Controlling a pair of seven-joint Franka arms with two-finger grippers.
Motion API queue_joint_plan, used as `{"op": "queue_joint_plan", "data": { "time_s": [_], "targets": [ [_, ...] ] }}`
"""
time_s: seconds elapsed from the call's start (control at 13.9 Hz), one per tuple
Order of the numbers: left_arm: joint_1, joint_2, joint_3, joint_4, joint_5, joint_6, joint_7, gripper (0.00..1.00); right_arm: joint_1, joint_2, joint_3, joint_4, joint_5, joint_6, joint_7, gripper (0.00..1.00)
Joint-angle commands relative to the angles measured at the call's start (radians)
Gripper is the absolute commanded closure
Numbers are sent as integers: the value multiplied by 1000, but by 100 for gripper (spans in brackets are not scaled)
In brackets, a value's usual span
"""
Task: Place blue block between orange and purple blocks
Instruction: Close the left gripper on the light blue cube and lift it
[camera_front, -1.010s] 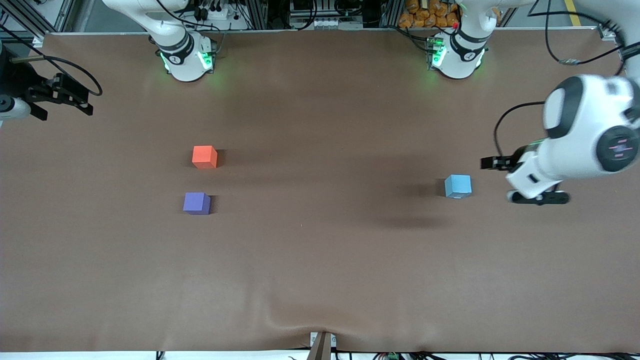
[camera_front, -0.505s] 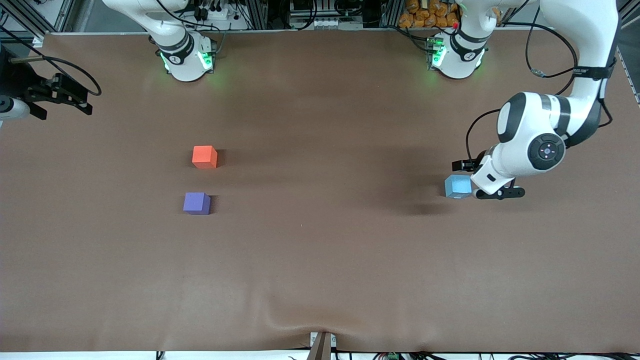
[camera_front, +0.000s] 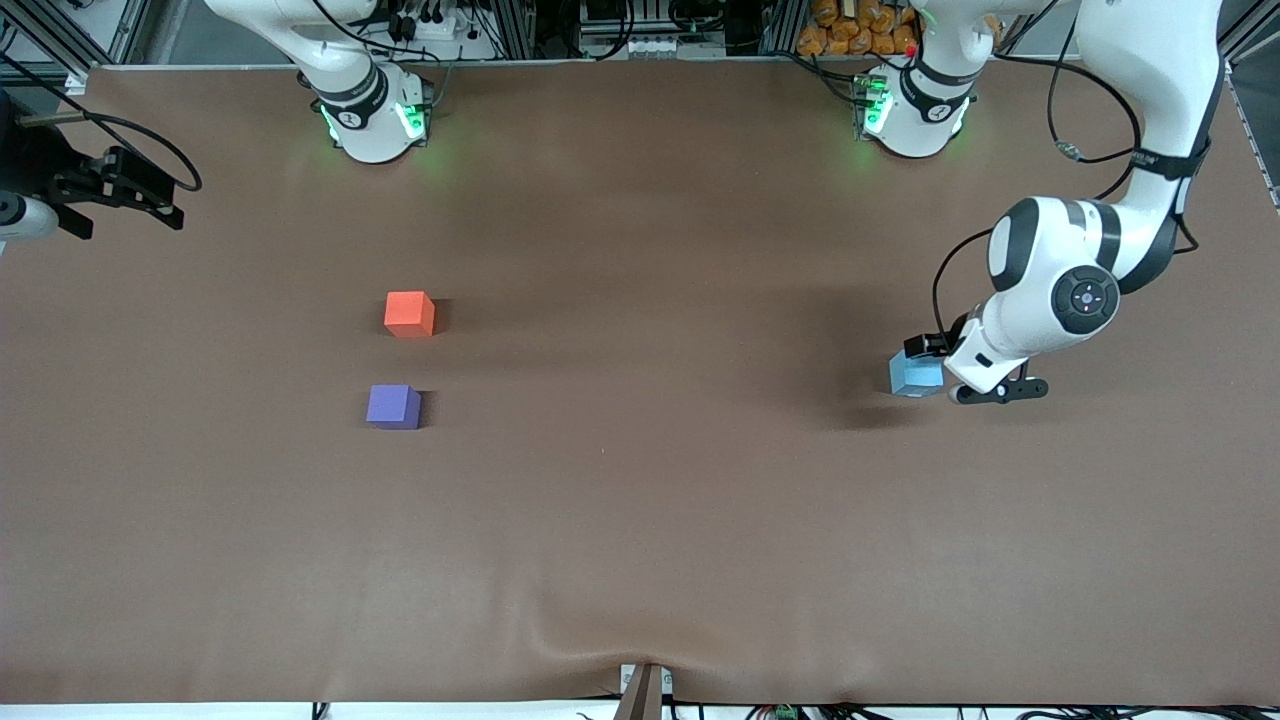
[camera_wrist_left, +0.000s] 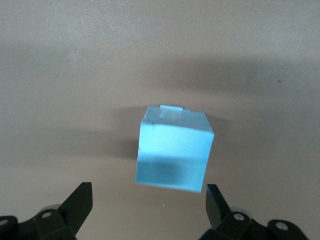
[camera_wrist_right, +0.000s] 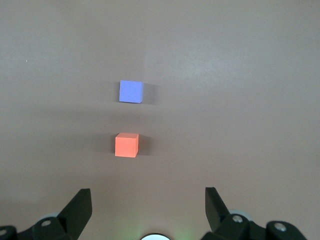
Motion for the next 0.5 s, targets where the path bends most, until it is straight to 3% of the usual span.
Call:
{"op": "queue_joint_plan", "data": {
  "time_s": [0.0, 0.43],
  "targets": [
    [4, 74, -6, 17, -9, 71, -19, 0, -24, -6, 12, -3, 17, -7, 4, 0],
    [-7, 76, -6, 40, -14, 65, -19, 0, -28, -6, 12, -5, 17, -9, 4, 0]
  ]
}}
